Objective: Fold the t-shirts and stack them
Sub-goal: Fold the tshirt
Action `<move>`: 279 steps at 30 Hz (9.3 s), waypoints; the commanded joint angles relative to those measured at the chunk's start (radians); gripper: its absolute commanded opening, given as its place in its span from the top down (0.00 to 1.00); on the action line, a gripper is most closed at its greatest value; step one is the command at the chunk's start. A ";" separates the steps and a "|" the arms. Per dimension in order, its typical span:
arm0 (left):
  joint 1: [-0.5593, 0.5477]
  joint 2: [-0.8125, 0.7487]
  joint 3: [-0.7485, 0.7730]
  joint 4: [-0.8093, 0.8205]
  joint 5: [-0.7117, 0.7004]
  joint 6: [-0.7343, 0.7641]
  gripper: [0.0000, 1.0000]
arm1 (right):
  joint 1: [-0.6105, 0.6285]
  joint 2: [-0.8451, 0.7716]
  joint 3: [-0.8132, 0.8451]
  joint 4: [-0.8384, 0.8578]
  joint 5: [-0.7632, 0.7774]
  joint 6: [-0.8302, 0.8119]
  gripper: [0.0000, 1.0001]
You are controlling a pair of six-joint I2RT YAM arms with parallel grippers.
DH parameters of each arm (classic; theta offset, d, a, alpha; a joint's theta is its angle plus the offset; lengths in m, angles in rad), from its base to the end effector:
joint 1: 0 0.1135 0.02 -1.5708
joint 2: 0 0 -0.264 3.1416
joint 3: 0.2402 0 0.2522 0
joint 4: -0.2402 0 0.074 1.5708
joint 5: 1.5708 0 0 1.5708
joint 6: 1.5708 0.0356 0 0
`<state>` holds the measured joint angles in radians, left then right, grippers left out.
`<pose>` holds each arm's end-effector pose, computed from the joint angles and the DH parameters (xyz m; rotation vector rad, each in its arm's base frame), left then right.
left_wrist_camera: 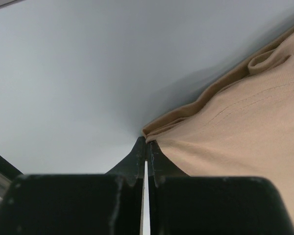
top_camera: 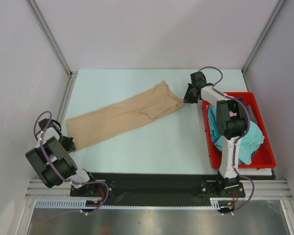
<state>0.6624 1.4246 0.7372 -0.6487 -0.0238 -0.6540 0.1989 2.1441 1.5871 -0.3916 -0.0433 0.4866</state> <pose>0.1843 0.1448 0.1590 -1.7813 2.2971 0.0360 0.4572 0.0937 0.1677 0.3480 2.5265 0.3276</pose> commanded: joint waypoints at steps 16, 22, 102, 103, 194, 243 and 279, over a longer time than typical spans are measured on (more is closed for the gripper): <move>0.016 -0.013 -0.051 -0.037 -0.007 -0.012 1.00 | -0.001 -0.193 -0.009 -0.142 -0.111 -0.134 0.48; 0.016 -0.018 -0.061 -0.031 0.002 -0.009 1.00 | 0.008 -0.179 -0.061 -0.049 -0.331 -0.166 0.56; -0.310 -0.326 0.019 -0.168 0.031 -0.020 0.25 | 0.034 -0.265 -0.344 0.167 -0.147 0.501 0.37; -0.320 -0.329 0.022 -0.163 0.054 0.000 0.26 | 0.034 -0.251 -0.349 0.200 -0.147 0.504 0.39; -0.719 -0.354 0.381 -0.054 -0.070 0.343 0.30 | 0.985 0.175 0.051 0.283 0.100 1.176 0.51; -0.978 -0.144 0.327 0.156 0.094 0.280 0.28 | 0.294 -0.689 -0.541 0.067 0.011 0.032 0.17; -0.978 -0.208 0.163 0.170 0.163 0.306 0.30 | 0.065 0.500 0.700 0.155 -0.187 0.020 0.72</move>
<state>-0.3103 1.2125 0.8722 -0.5003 0.1425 -0.3794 0.2680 2.6053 2.2211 -0.2562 -0.2436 0.5003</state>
